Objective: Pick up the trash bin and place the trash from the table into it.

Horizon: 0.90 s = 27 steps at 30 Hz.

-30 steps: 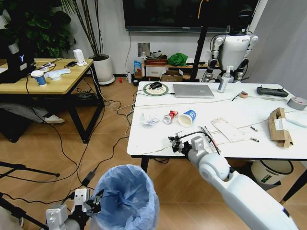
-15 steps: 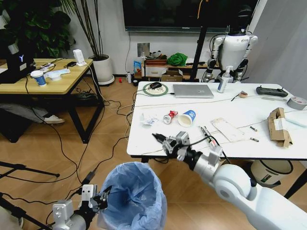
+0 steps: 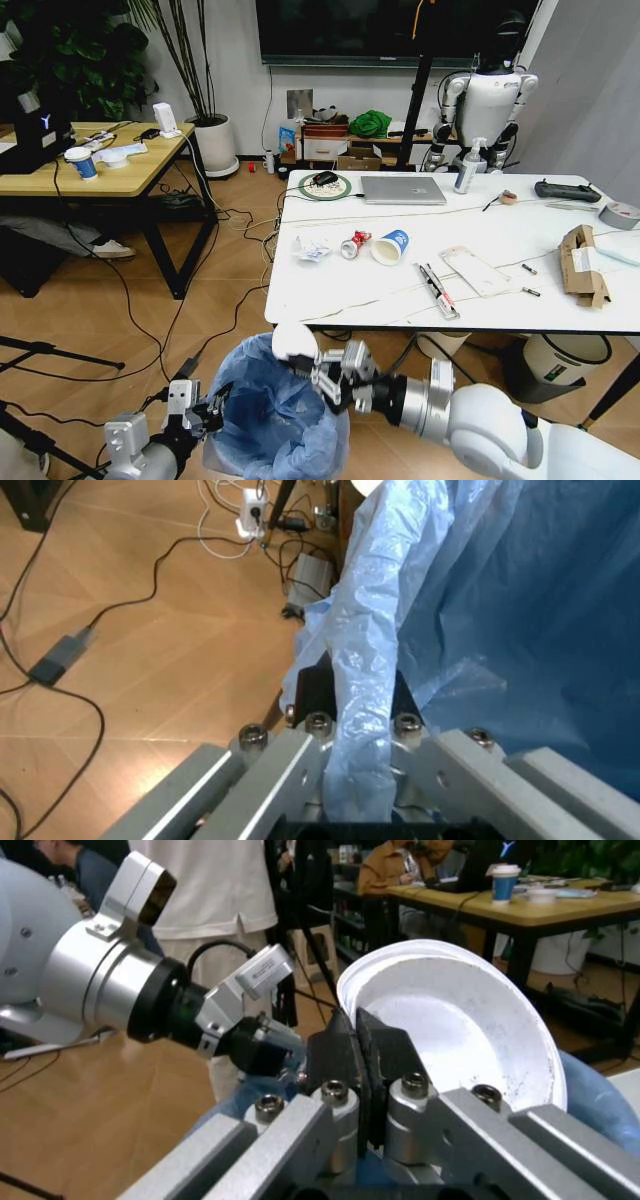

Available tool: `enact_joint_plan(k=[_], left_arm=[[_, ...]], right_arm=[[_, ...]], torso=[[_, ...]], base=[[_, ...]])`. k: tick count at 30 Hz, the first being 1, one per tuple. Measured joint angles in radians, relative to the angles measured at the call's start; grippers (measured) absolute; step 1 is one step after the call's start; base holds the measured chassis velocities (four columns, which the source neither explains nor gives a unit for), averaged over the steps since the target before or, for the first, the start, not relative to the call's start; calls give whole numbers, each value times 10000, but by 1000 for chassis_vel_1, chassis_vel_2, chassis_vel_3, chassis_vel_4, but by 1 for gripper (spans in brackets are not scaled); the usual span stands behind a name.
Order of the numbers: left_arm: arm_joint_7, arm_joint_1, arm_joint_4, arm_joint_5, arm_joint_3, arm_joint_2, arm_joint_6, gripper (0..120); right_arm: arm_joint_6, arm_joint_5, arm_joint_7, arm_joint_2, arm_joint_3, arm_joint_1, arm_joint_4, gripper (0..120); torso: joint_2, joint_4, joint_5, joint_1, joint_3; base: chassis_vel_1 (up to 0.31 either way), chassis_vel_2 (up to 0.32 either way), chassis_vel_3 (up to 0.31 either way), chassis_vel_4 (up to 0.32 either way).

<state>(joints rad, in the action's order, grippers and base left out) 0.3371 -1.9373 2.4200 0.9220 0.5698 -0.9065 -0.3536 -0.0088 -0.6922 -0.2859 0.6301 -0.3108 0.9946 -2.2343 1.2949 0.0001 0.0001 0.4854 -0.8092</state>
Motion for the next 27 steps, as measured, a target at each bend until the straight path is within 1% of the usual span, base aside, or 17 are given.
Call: enact_joint_plan(k=[6,8,11,12,14,15,17,18,19,20,25,26,27], left_arm=[[-5,47,8,11,20,-57,2,0],[-5,43,8,11,5,-99,2,0],[-5,11,37,-1,1,-137,-7,0],[-5,11,37,-1,1,-137,-7,0],[-5,-6,57,-9,4,-179,-17,0],[-3,-9,58,-21,5,-197,-21,0],[4,-12,57,-42,5,-222,-34,0],[9,-15,58,-46,4,-229,-39,0],[15,-24,58,-48,4,-236,-48,0],[15,-24,58,-48,4,-236,-48,0],[32,-115,91,-65,53,-236,-62,0],[32,-115,91,-65,53,-236,-62,0],[40,-142,101,-59,68,-236,-64,0]], right_arm=[[177,507,-165,-104,6,53,87,0],[183,563,-166,-112,47,49,89,7],[177,643,-142,-173,155,134,66,20],[177,643,-142,-173,155,134,66,20],[171,695,-119,-202,199,177,62,29],[165,710,-99,-205,206,189,59,30],[150,726,-58,-204,209,194,42,41],[141,728,-35,-196,210,190,39,43],[131,728,-12,-186,213,178,39,50],[131,728,-12,-186,213,178,39,50],[125,656,316,-50,401,50,-17,70],[125,656,316,-50,401,50,-17,70],[105,500,567,112,535,-58,-38,74]], torso=[[0,-1,0,0,0],[0,0,-1,0,0],[0,0,0,0,0],[0,0,0,0,0],[0,-1,0,0,0],[0,0,0,0,0],[0,-1,0,0,0],[0,-1,0,0,0],[0,-1,0,0,0],[0,-1,0,0,0],[1,-2,0,0,-1],[1,-2,0,0,-1],[0,-2,-2,0,0]], base=[[0,0,0,0],[0,0,0,0],[0,0,0,0],[0,0,0,0],[0,0,0,0],[0,0,0,0],[0,0,0,0],[0,0,0,0],[0,0,0,0],[0,0,0,0],[0,0,0,0],[0,0,0,0],[0,0,0,0]])
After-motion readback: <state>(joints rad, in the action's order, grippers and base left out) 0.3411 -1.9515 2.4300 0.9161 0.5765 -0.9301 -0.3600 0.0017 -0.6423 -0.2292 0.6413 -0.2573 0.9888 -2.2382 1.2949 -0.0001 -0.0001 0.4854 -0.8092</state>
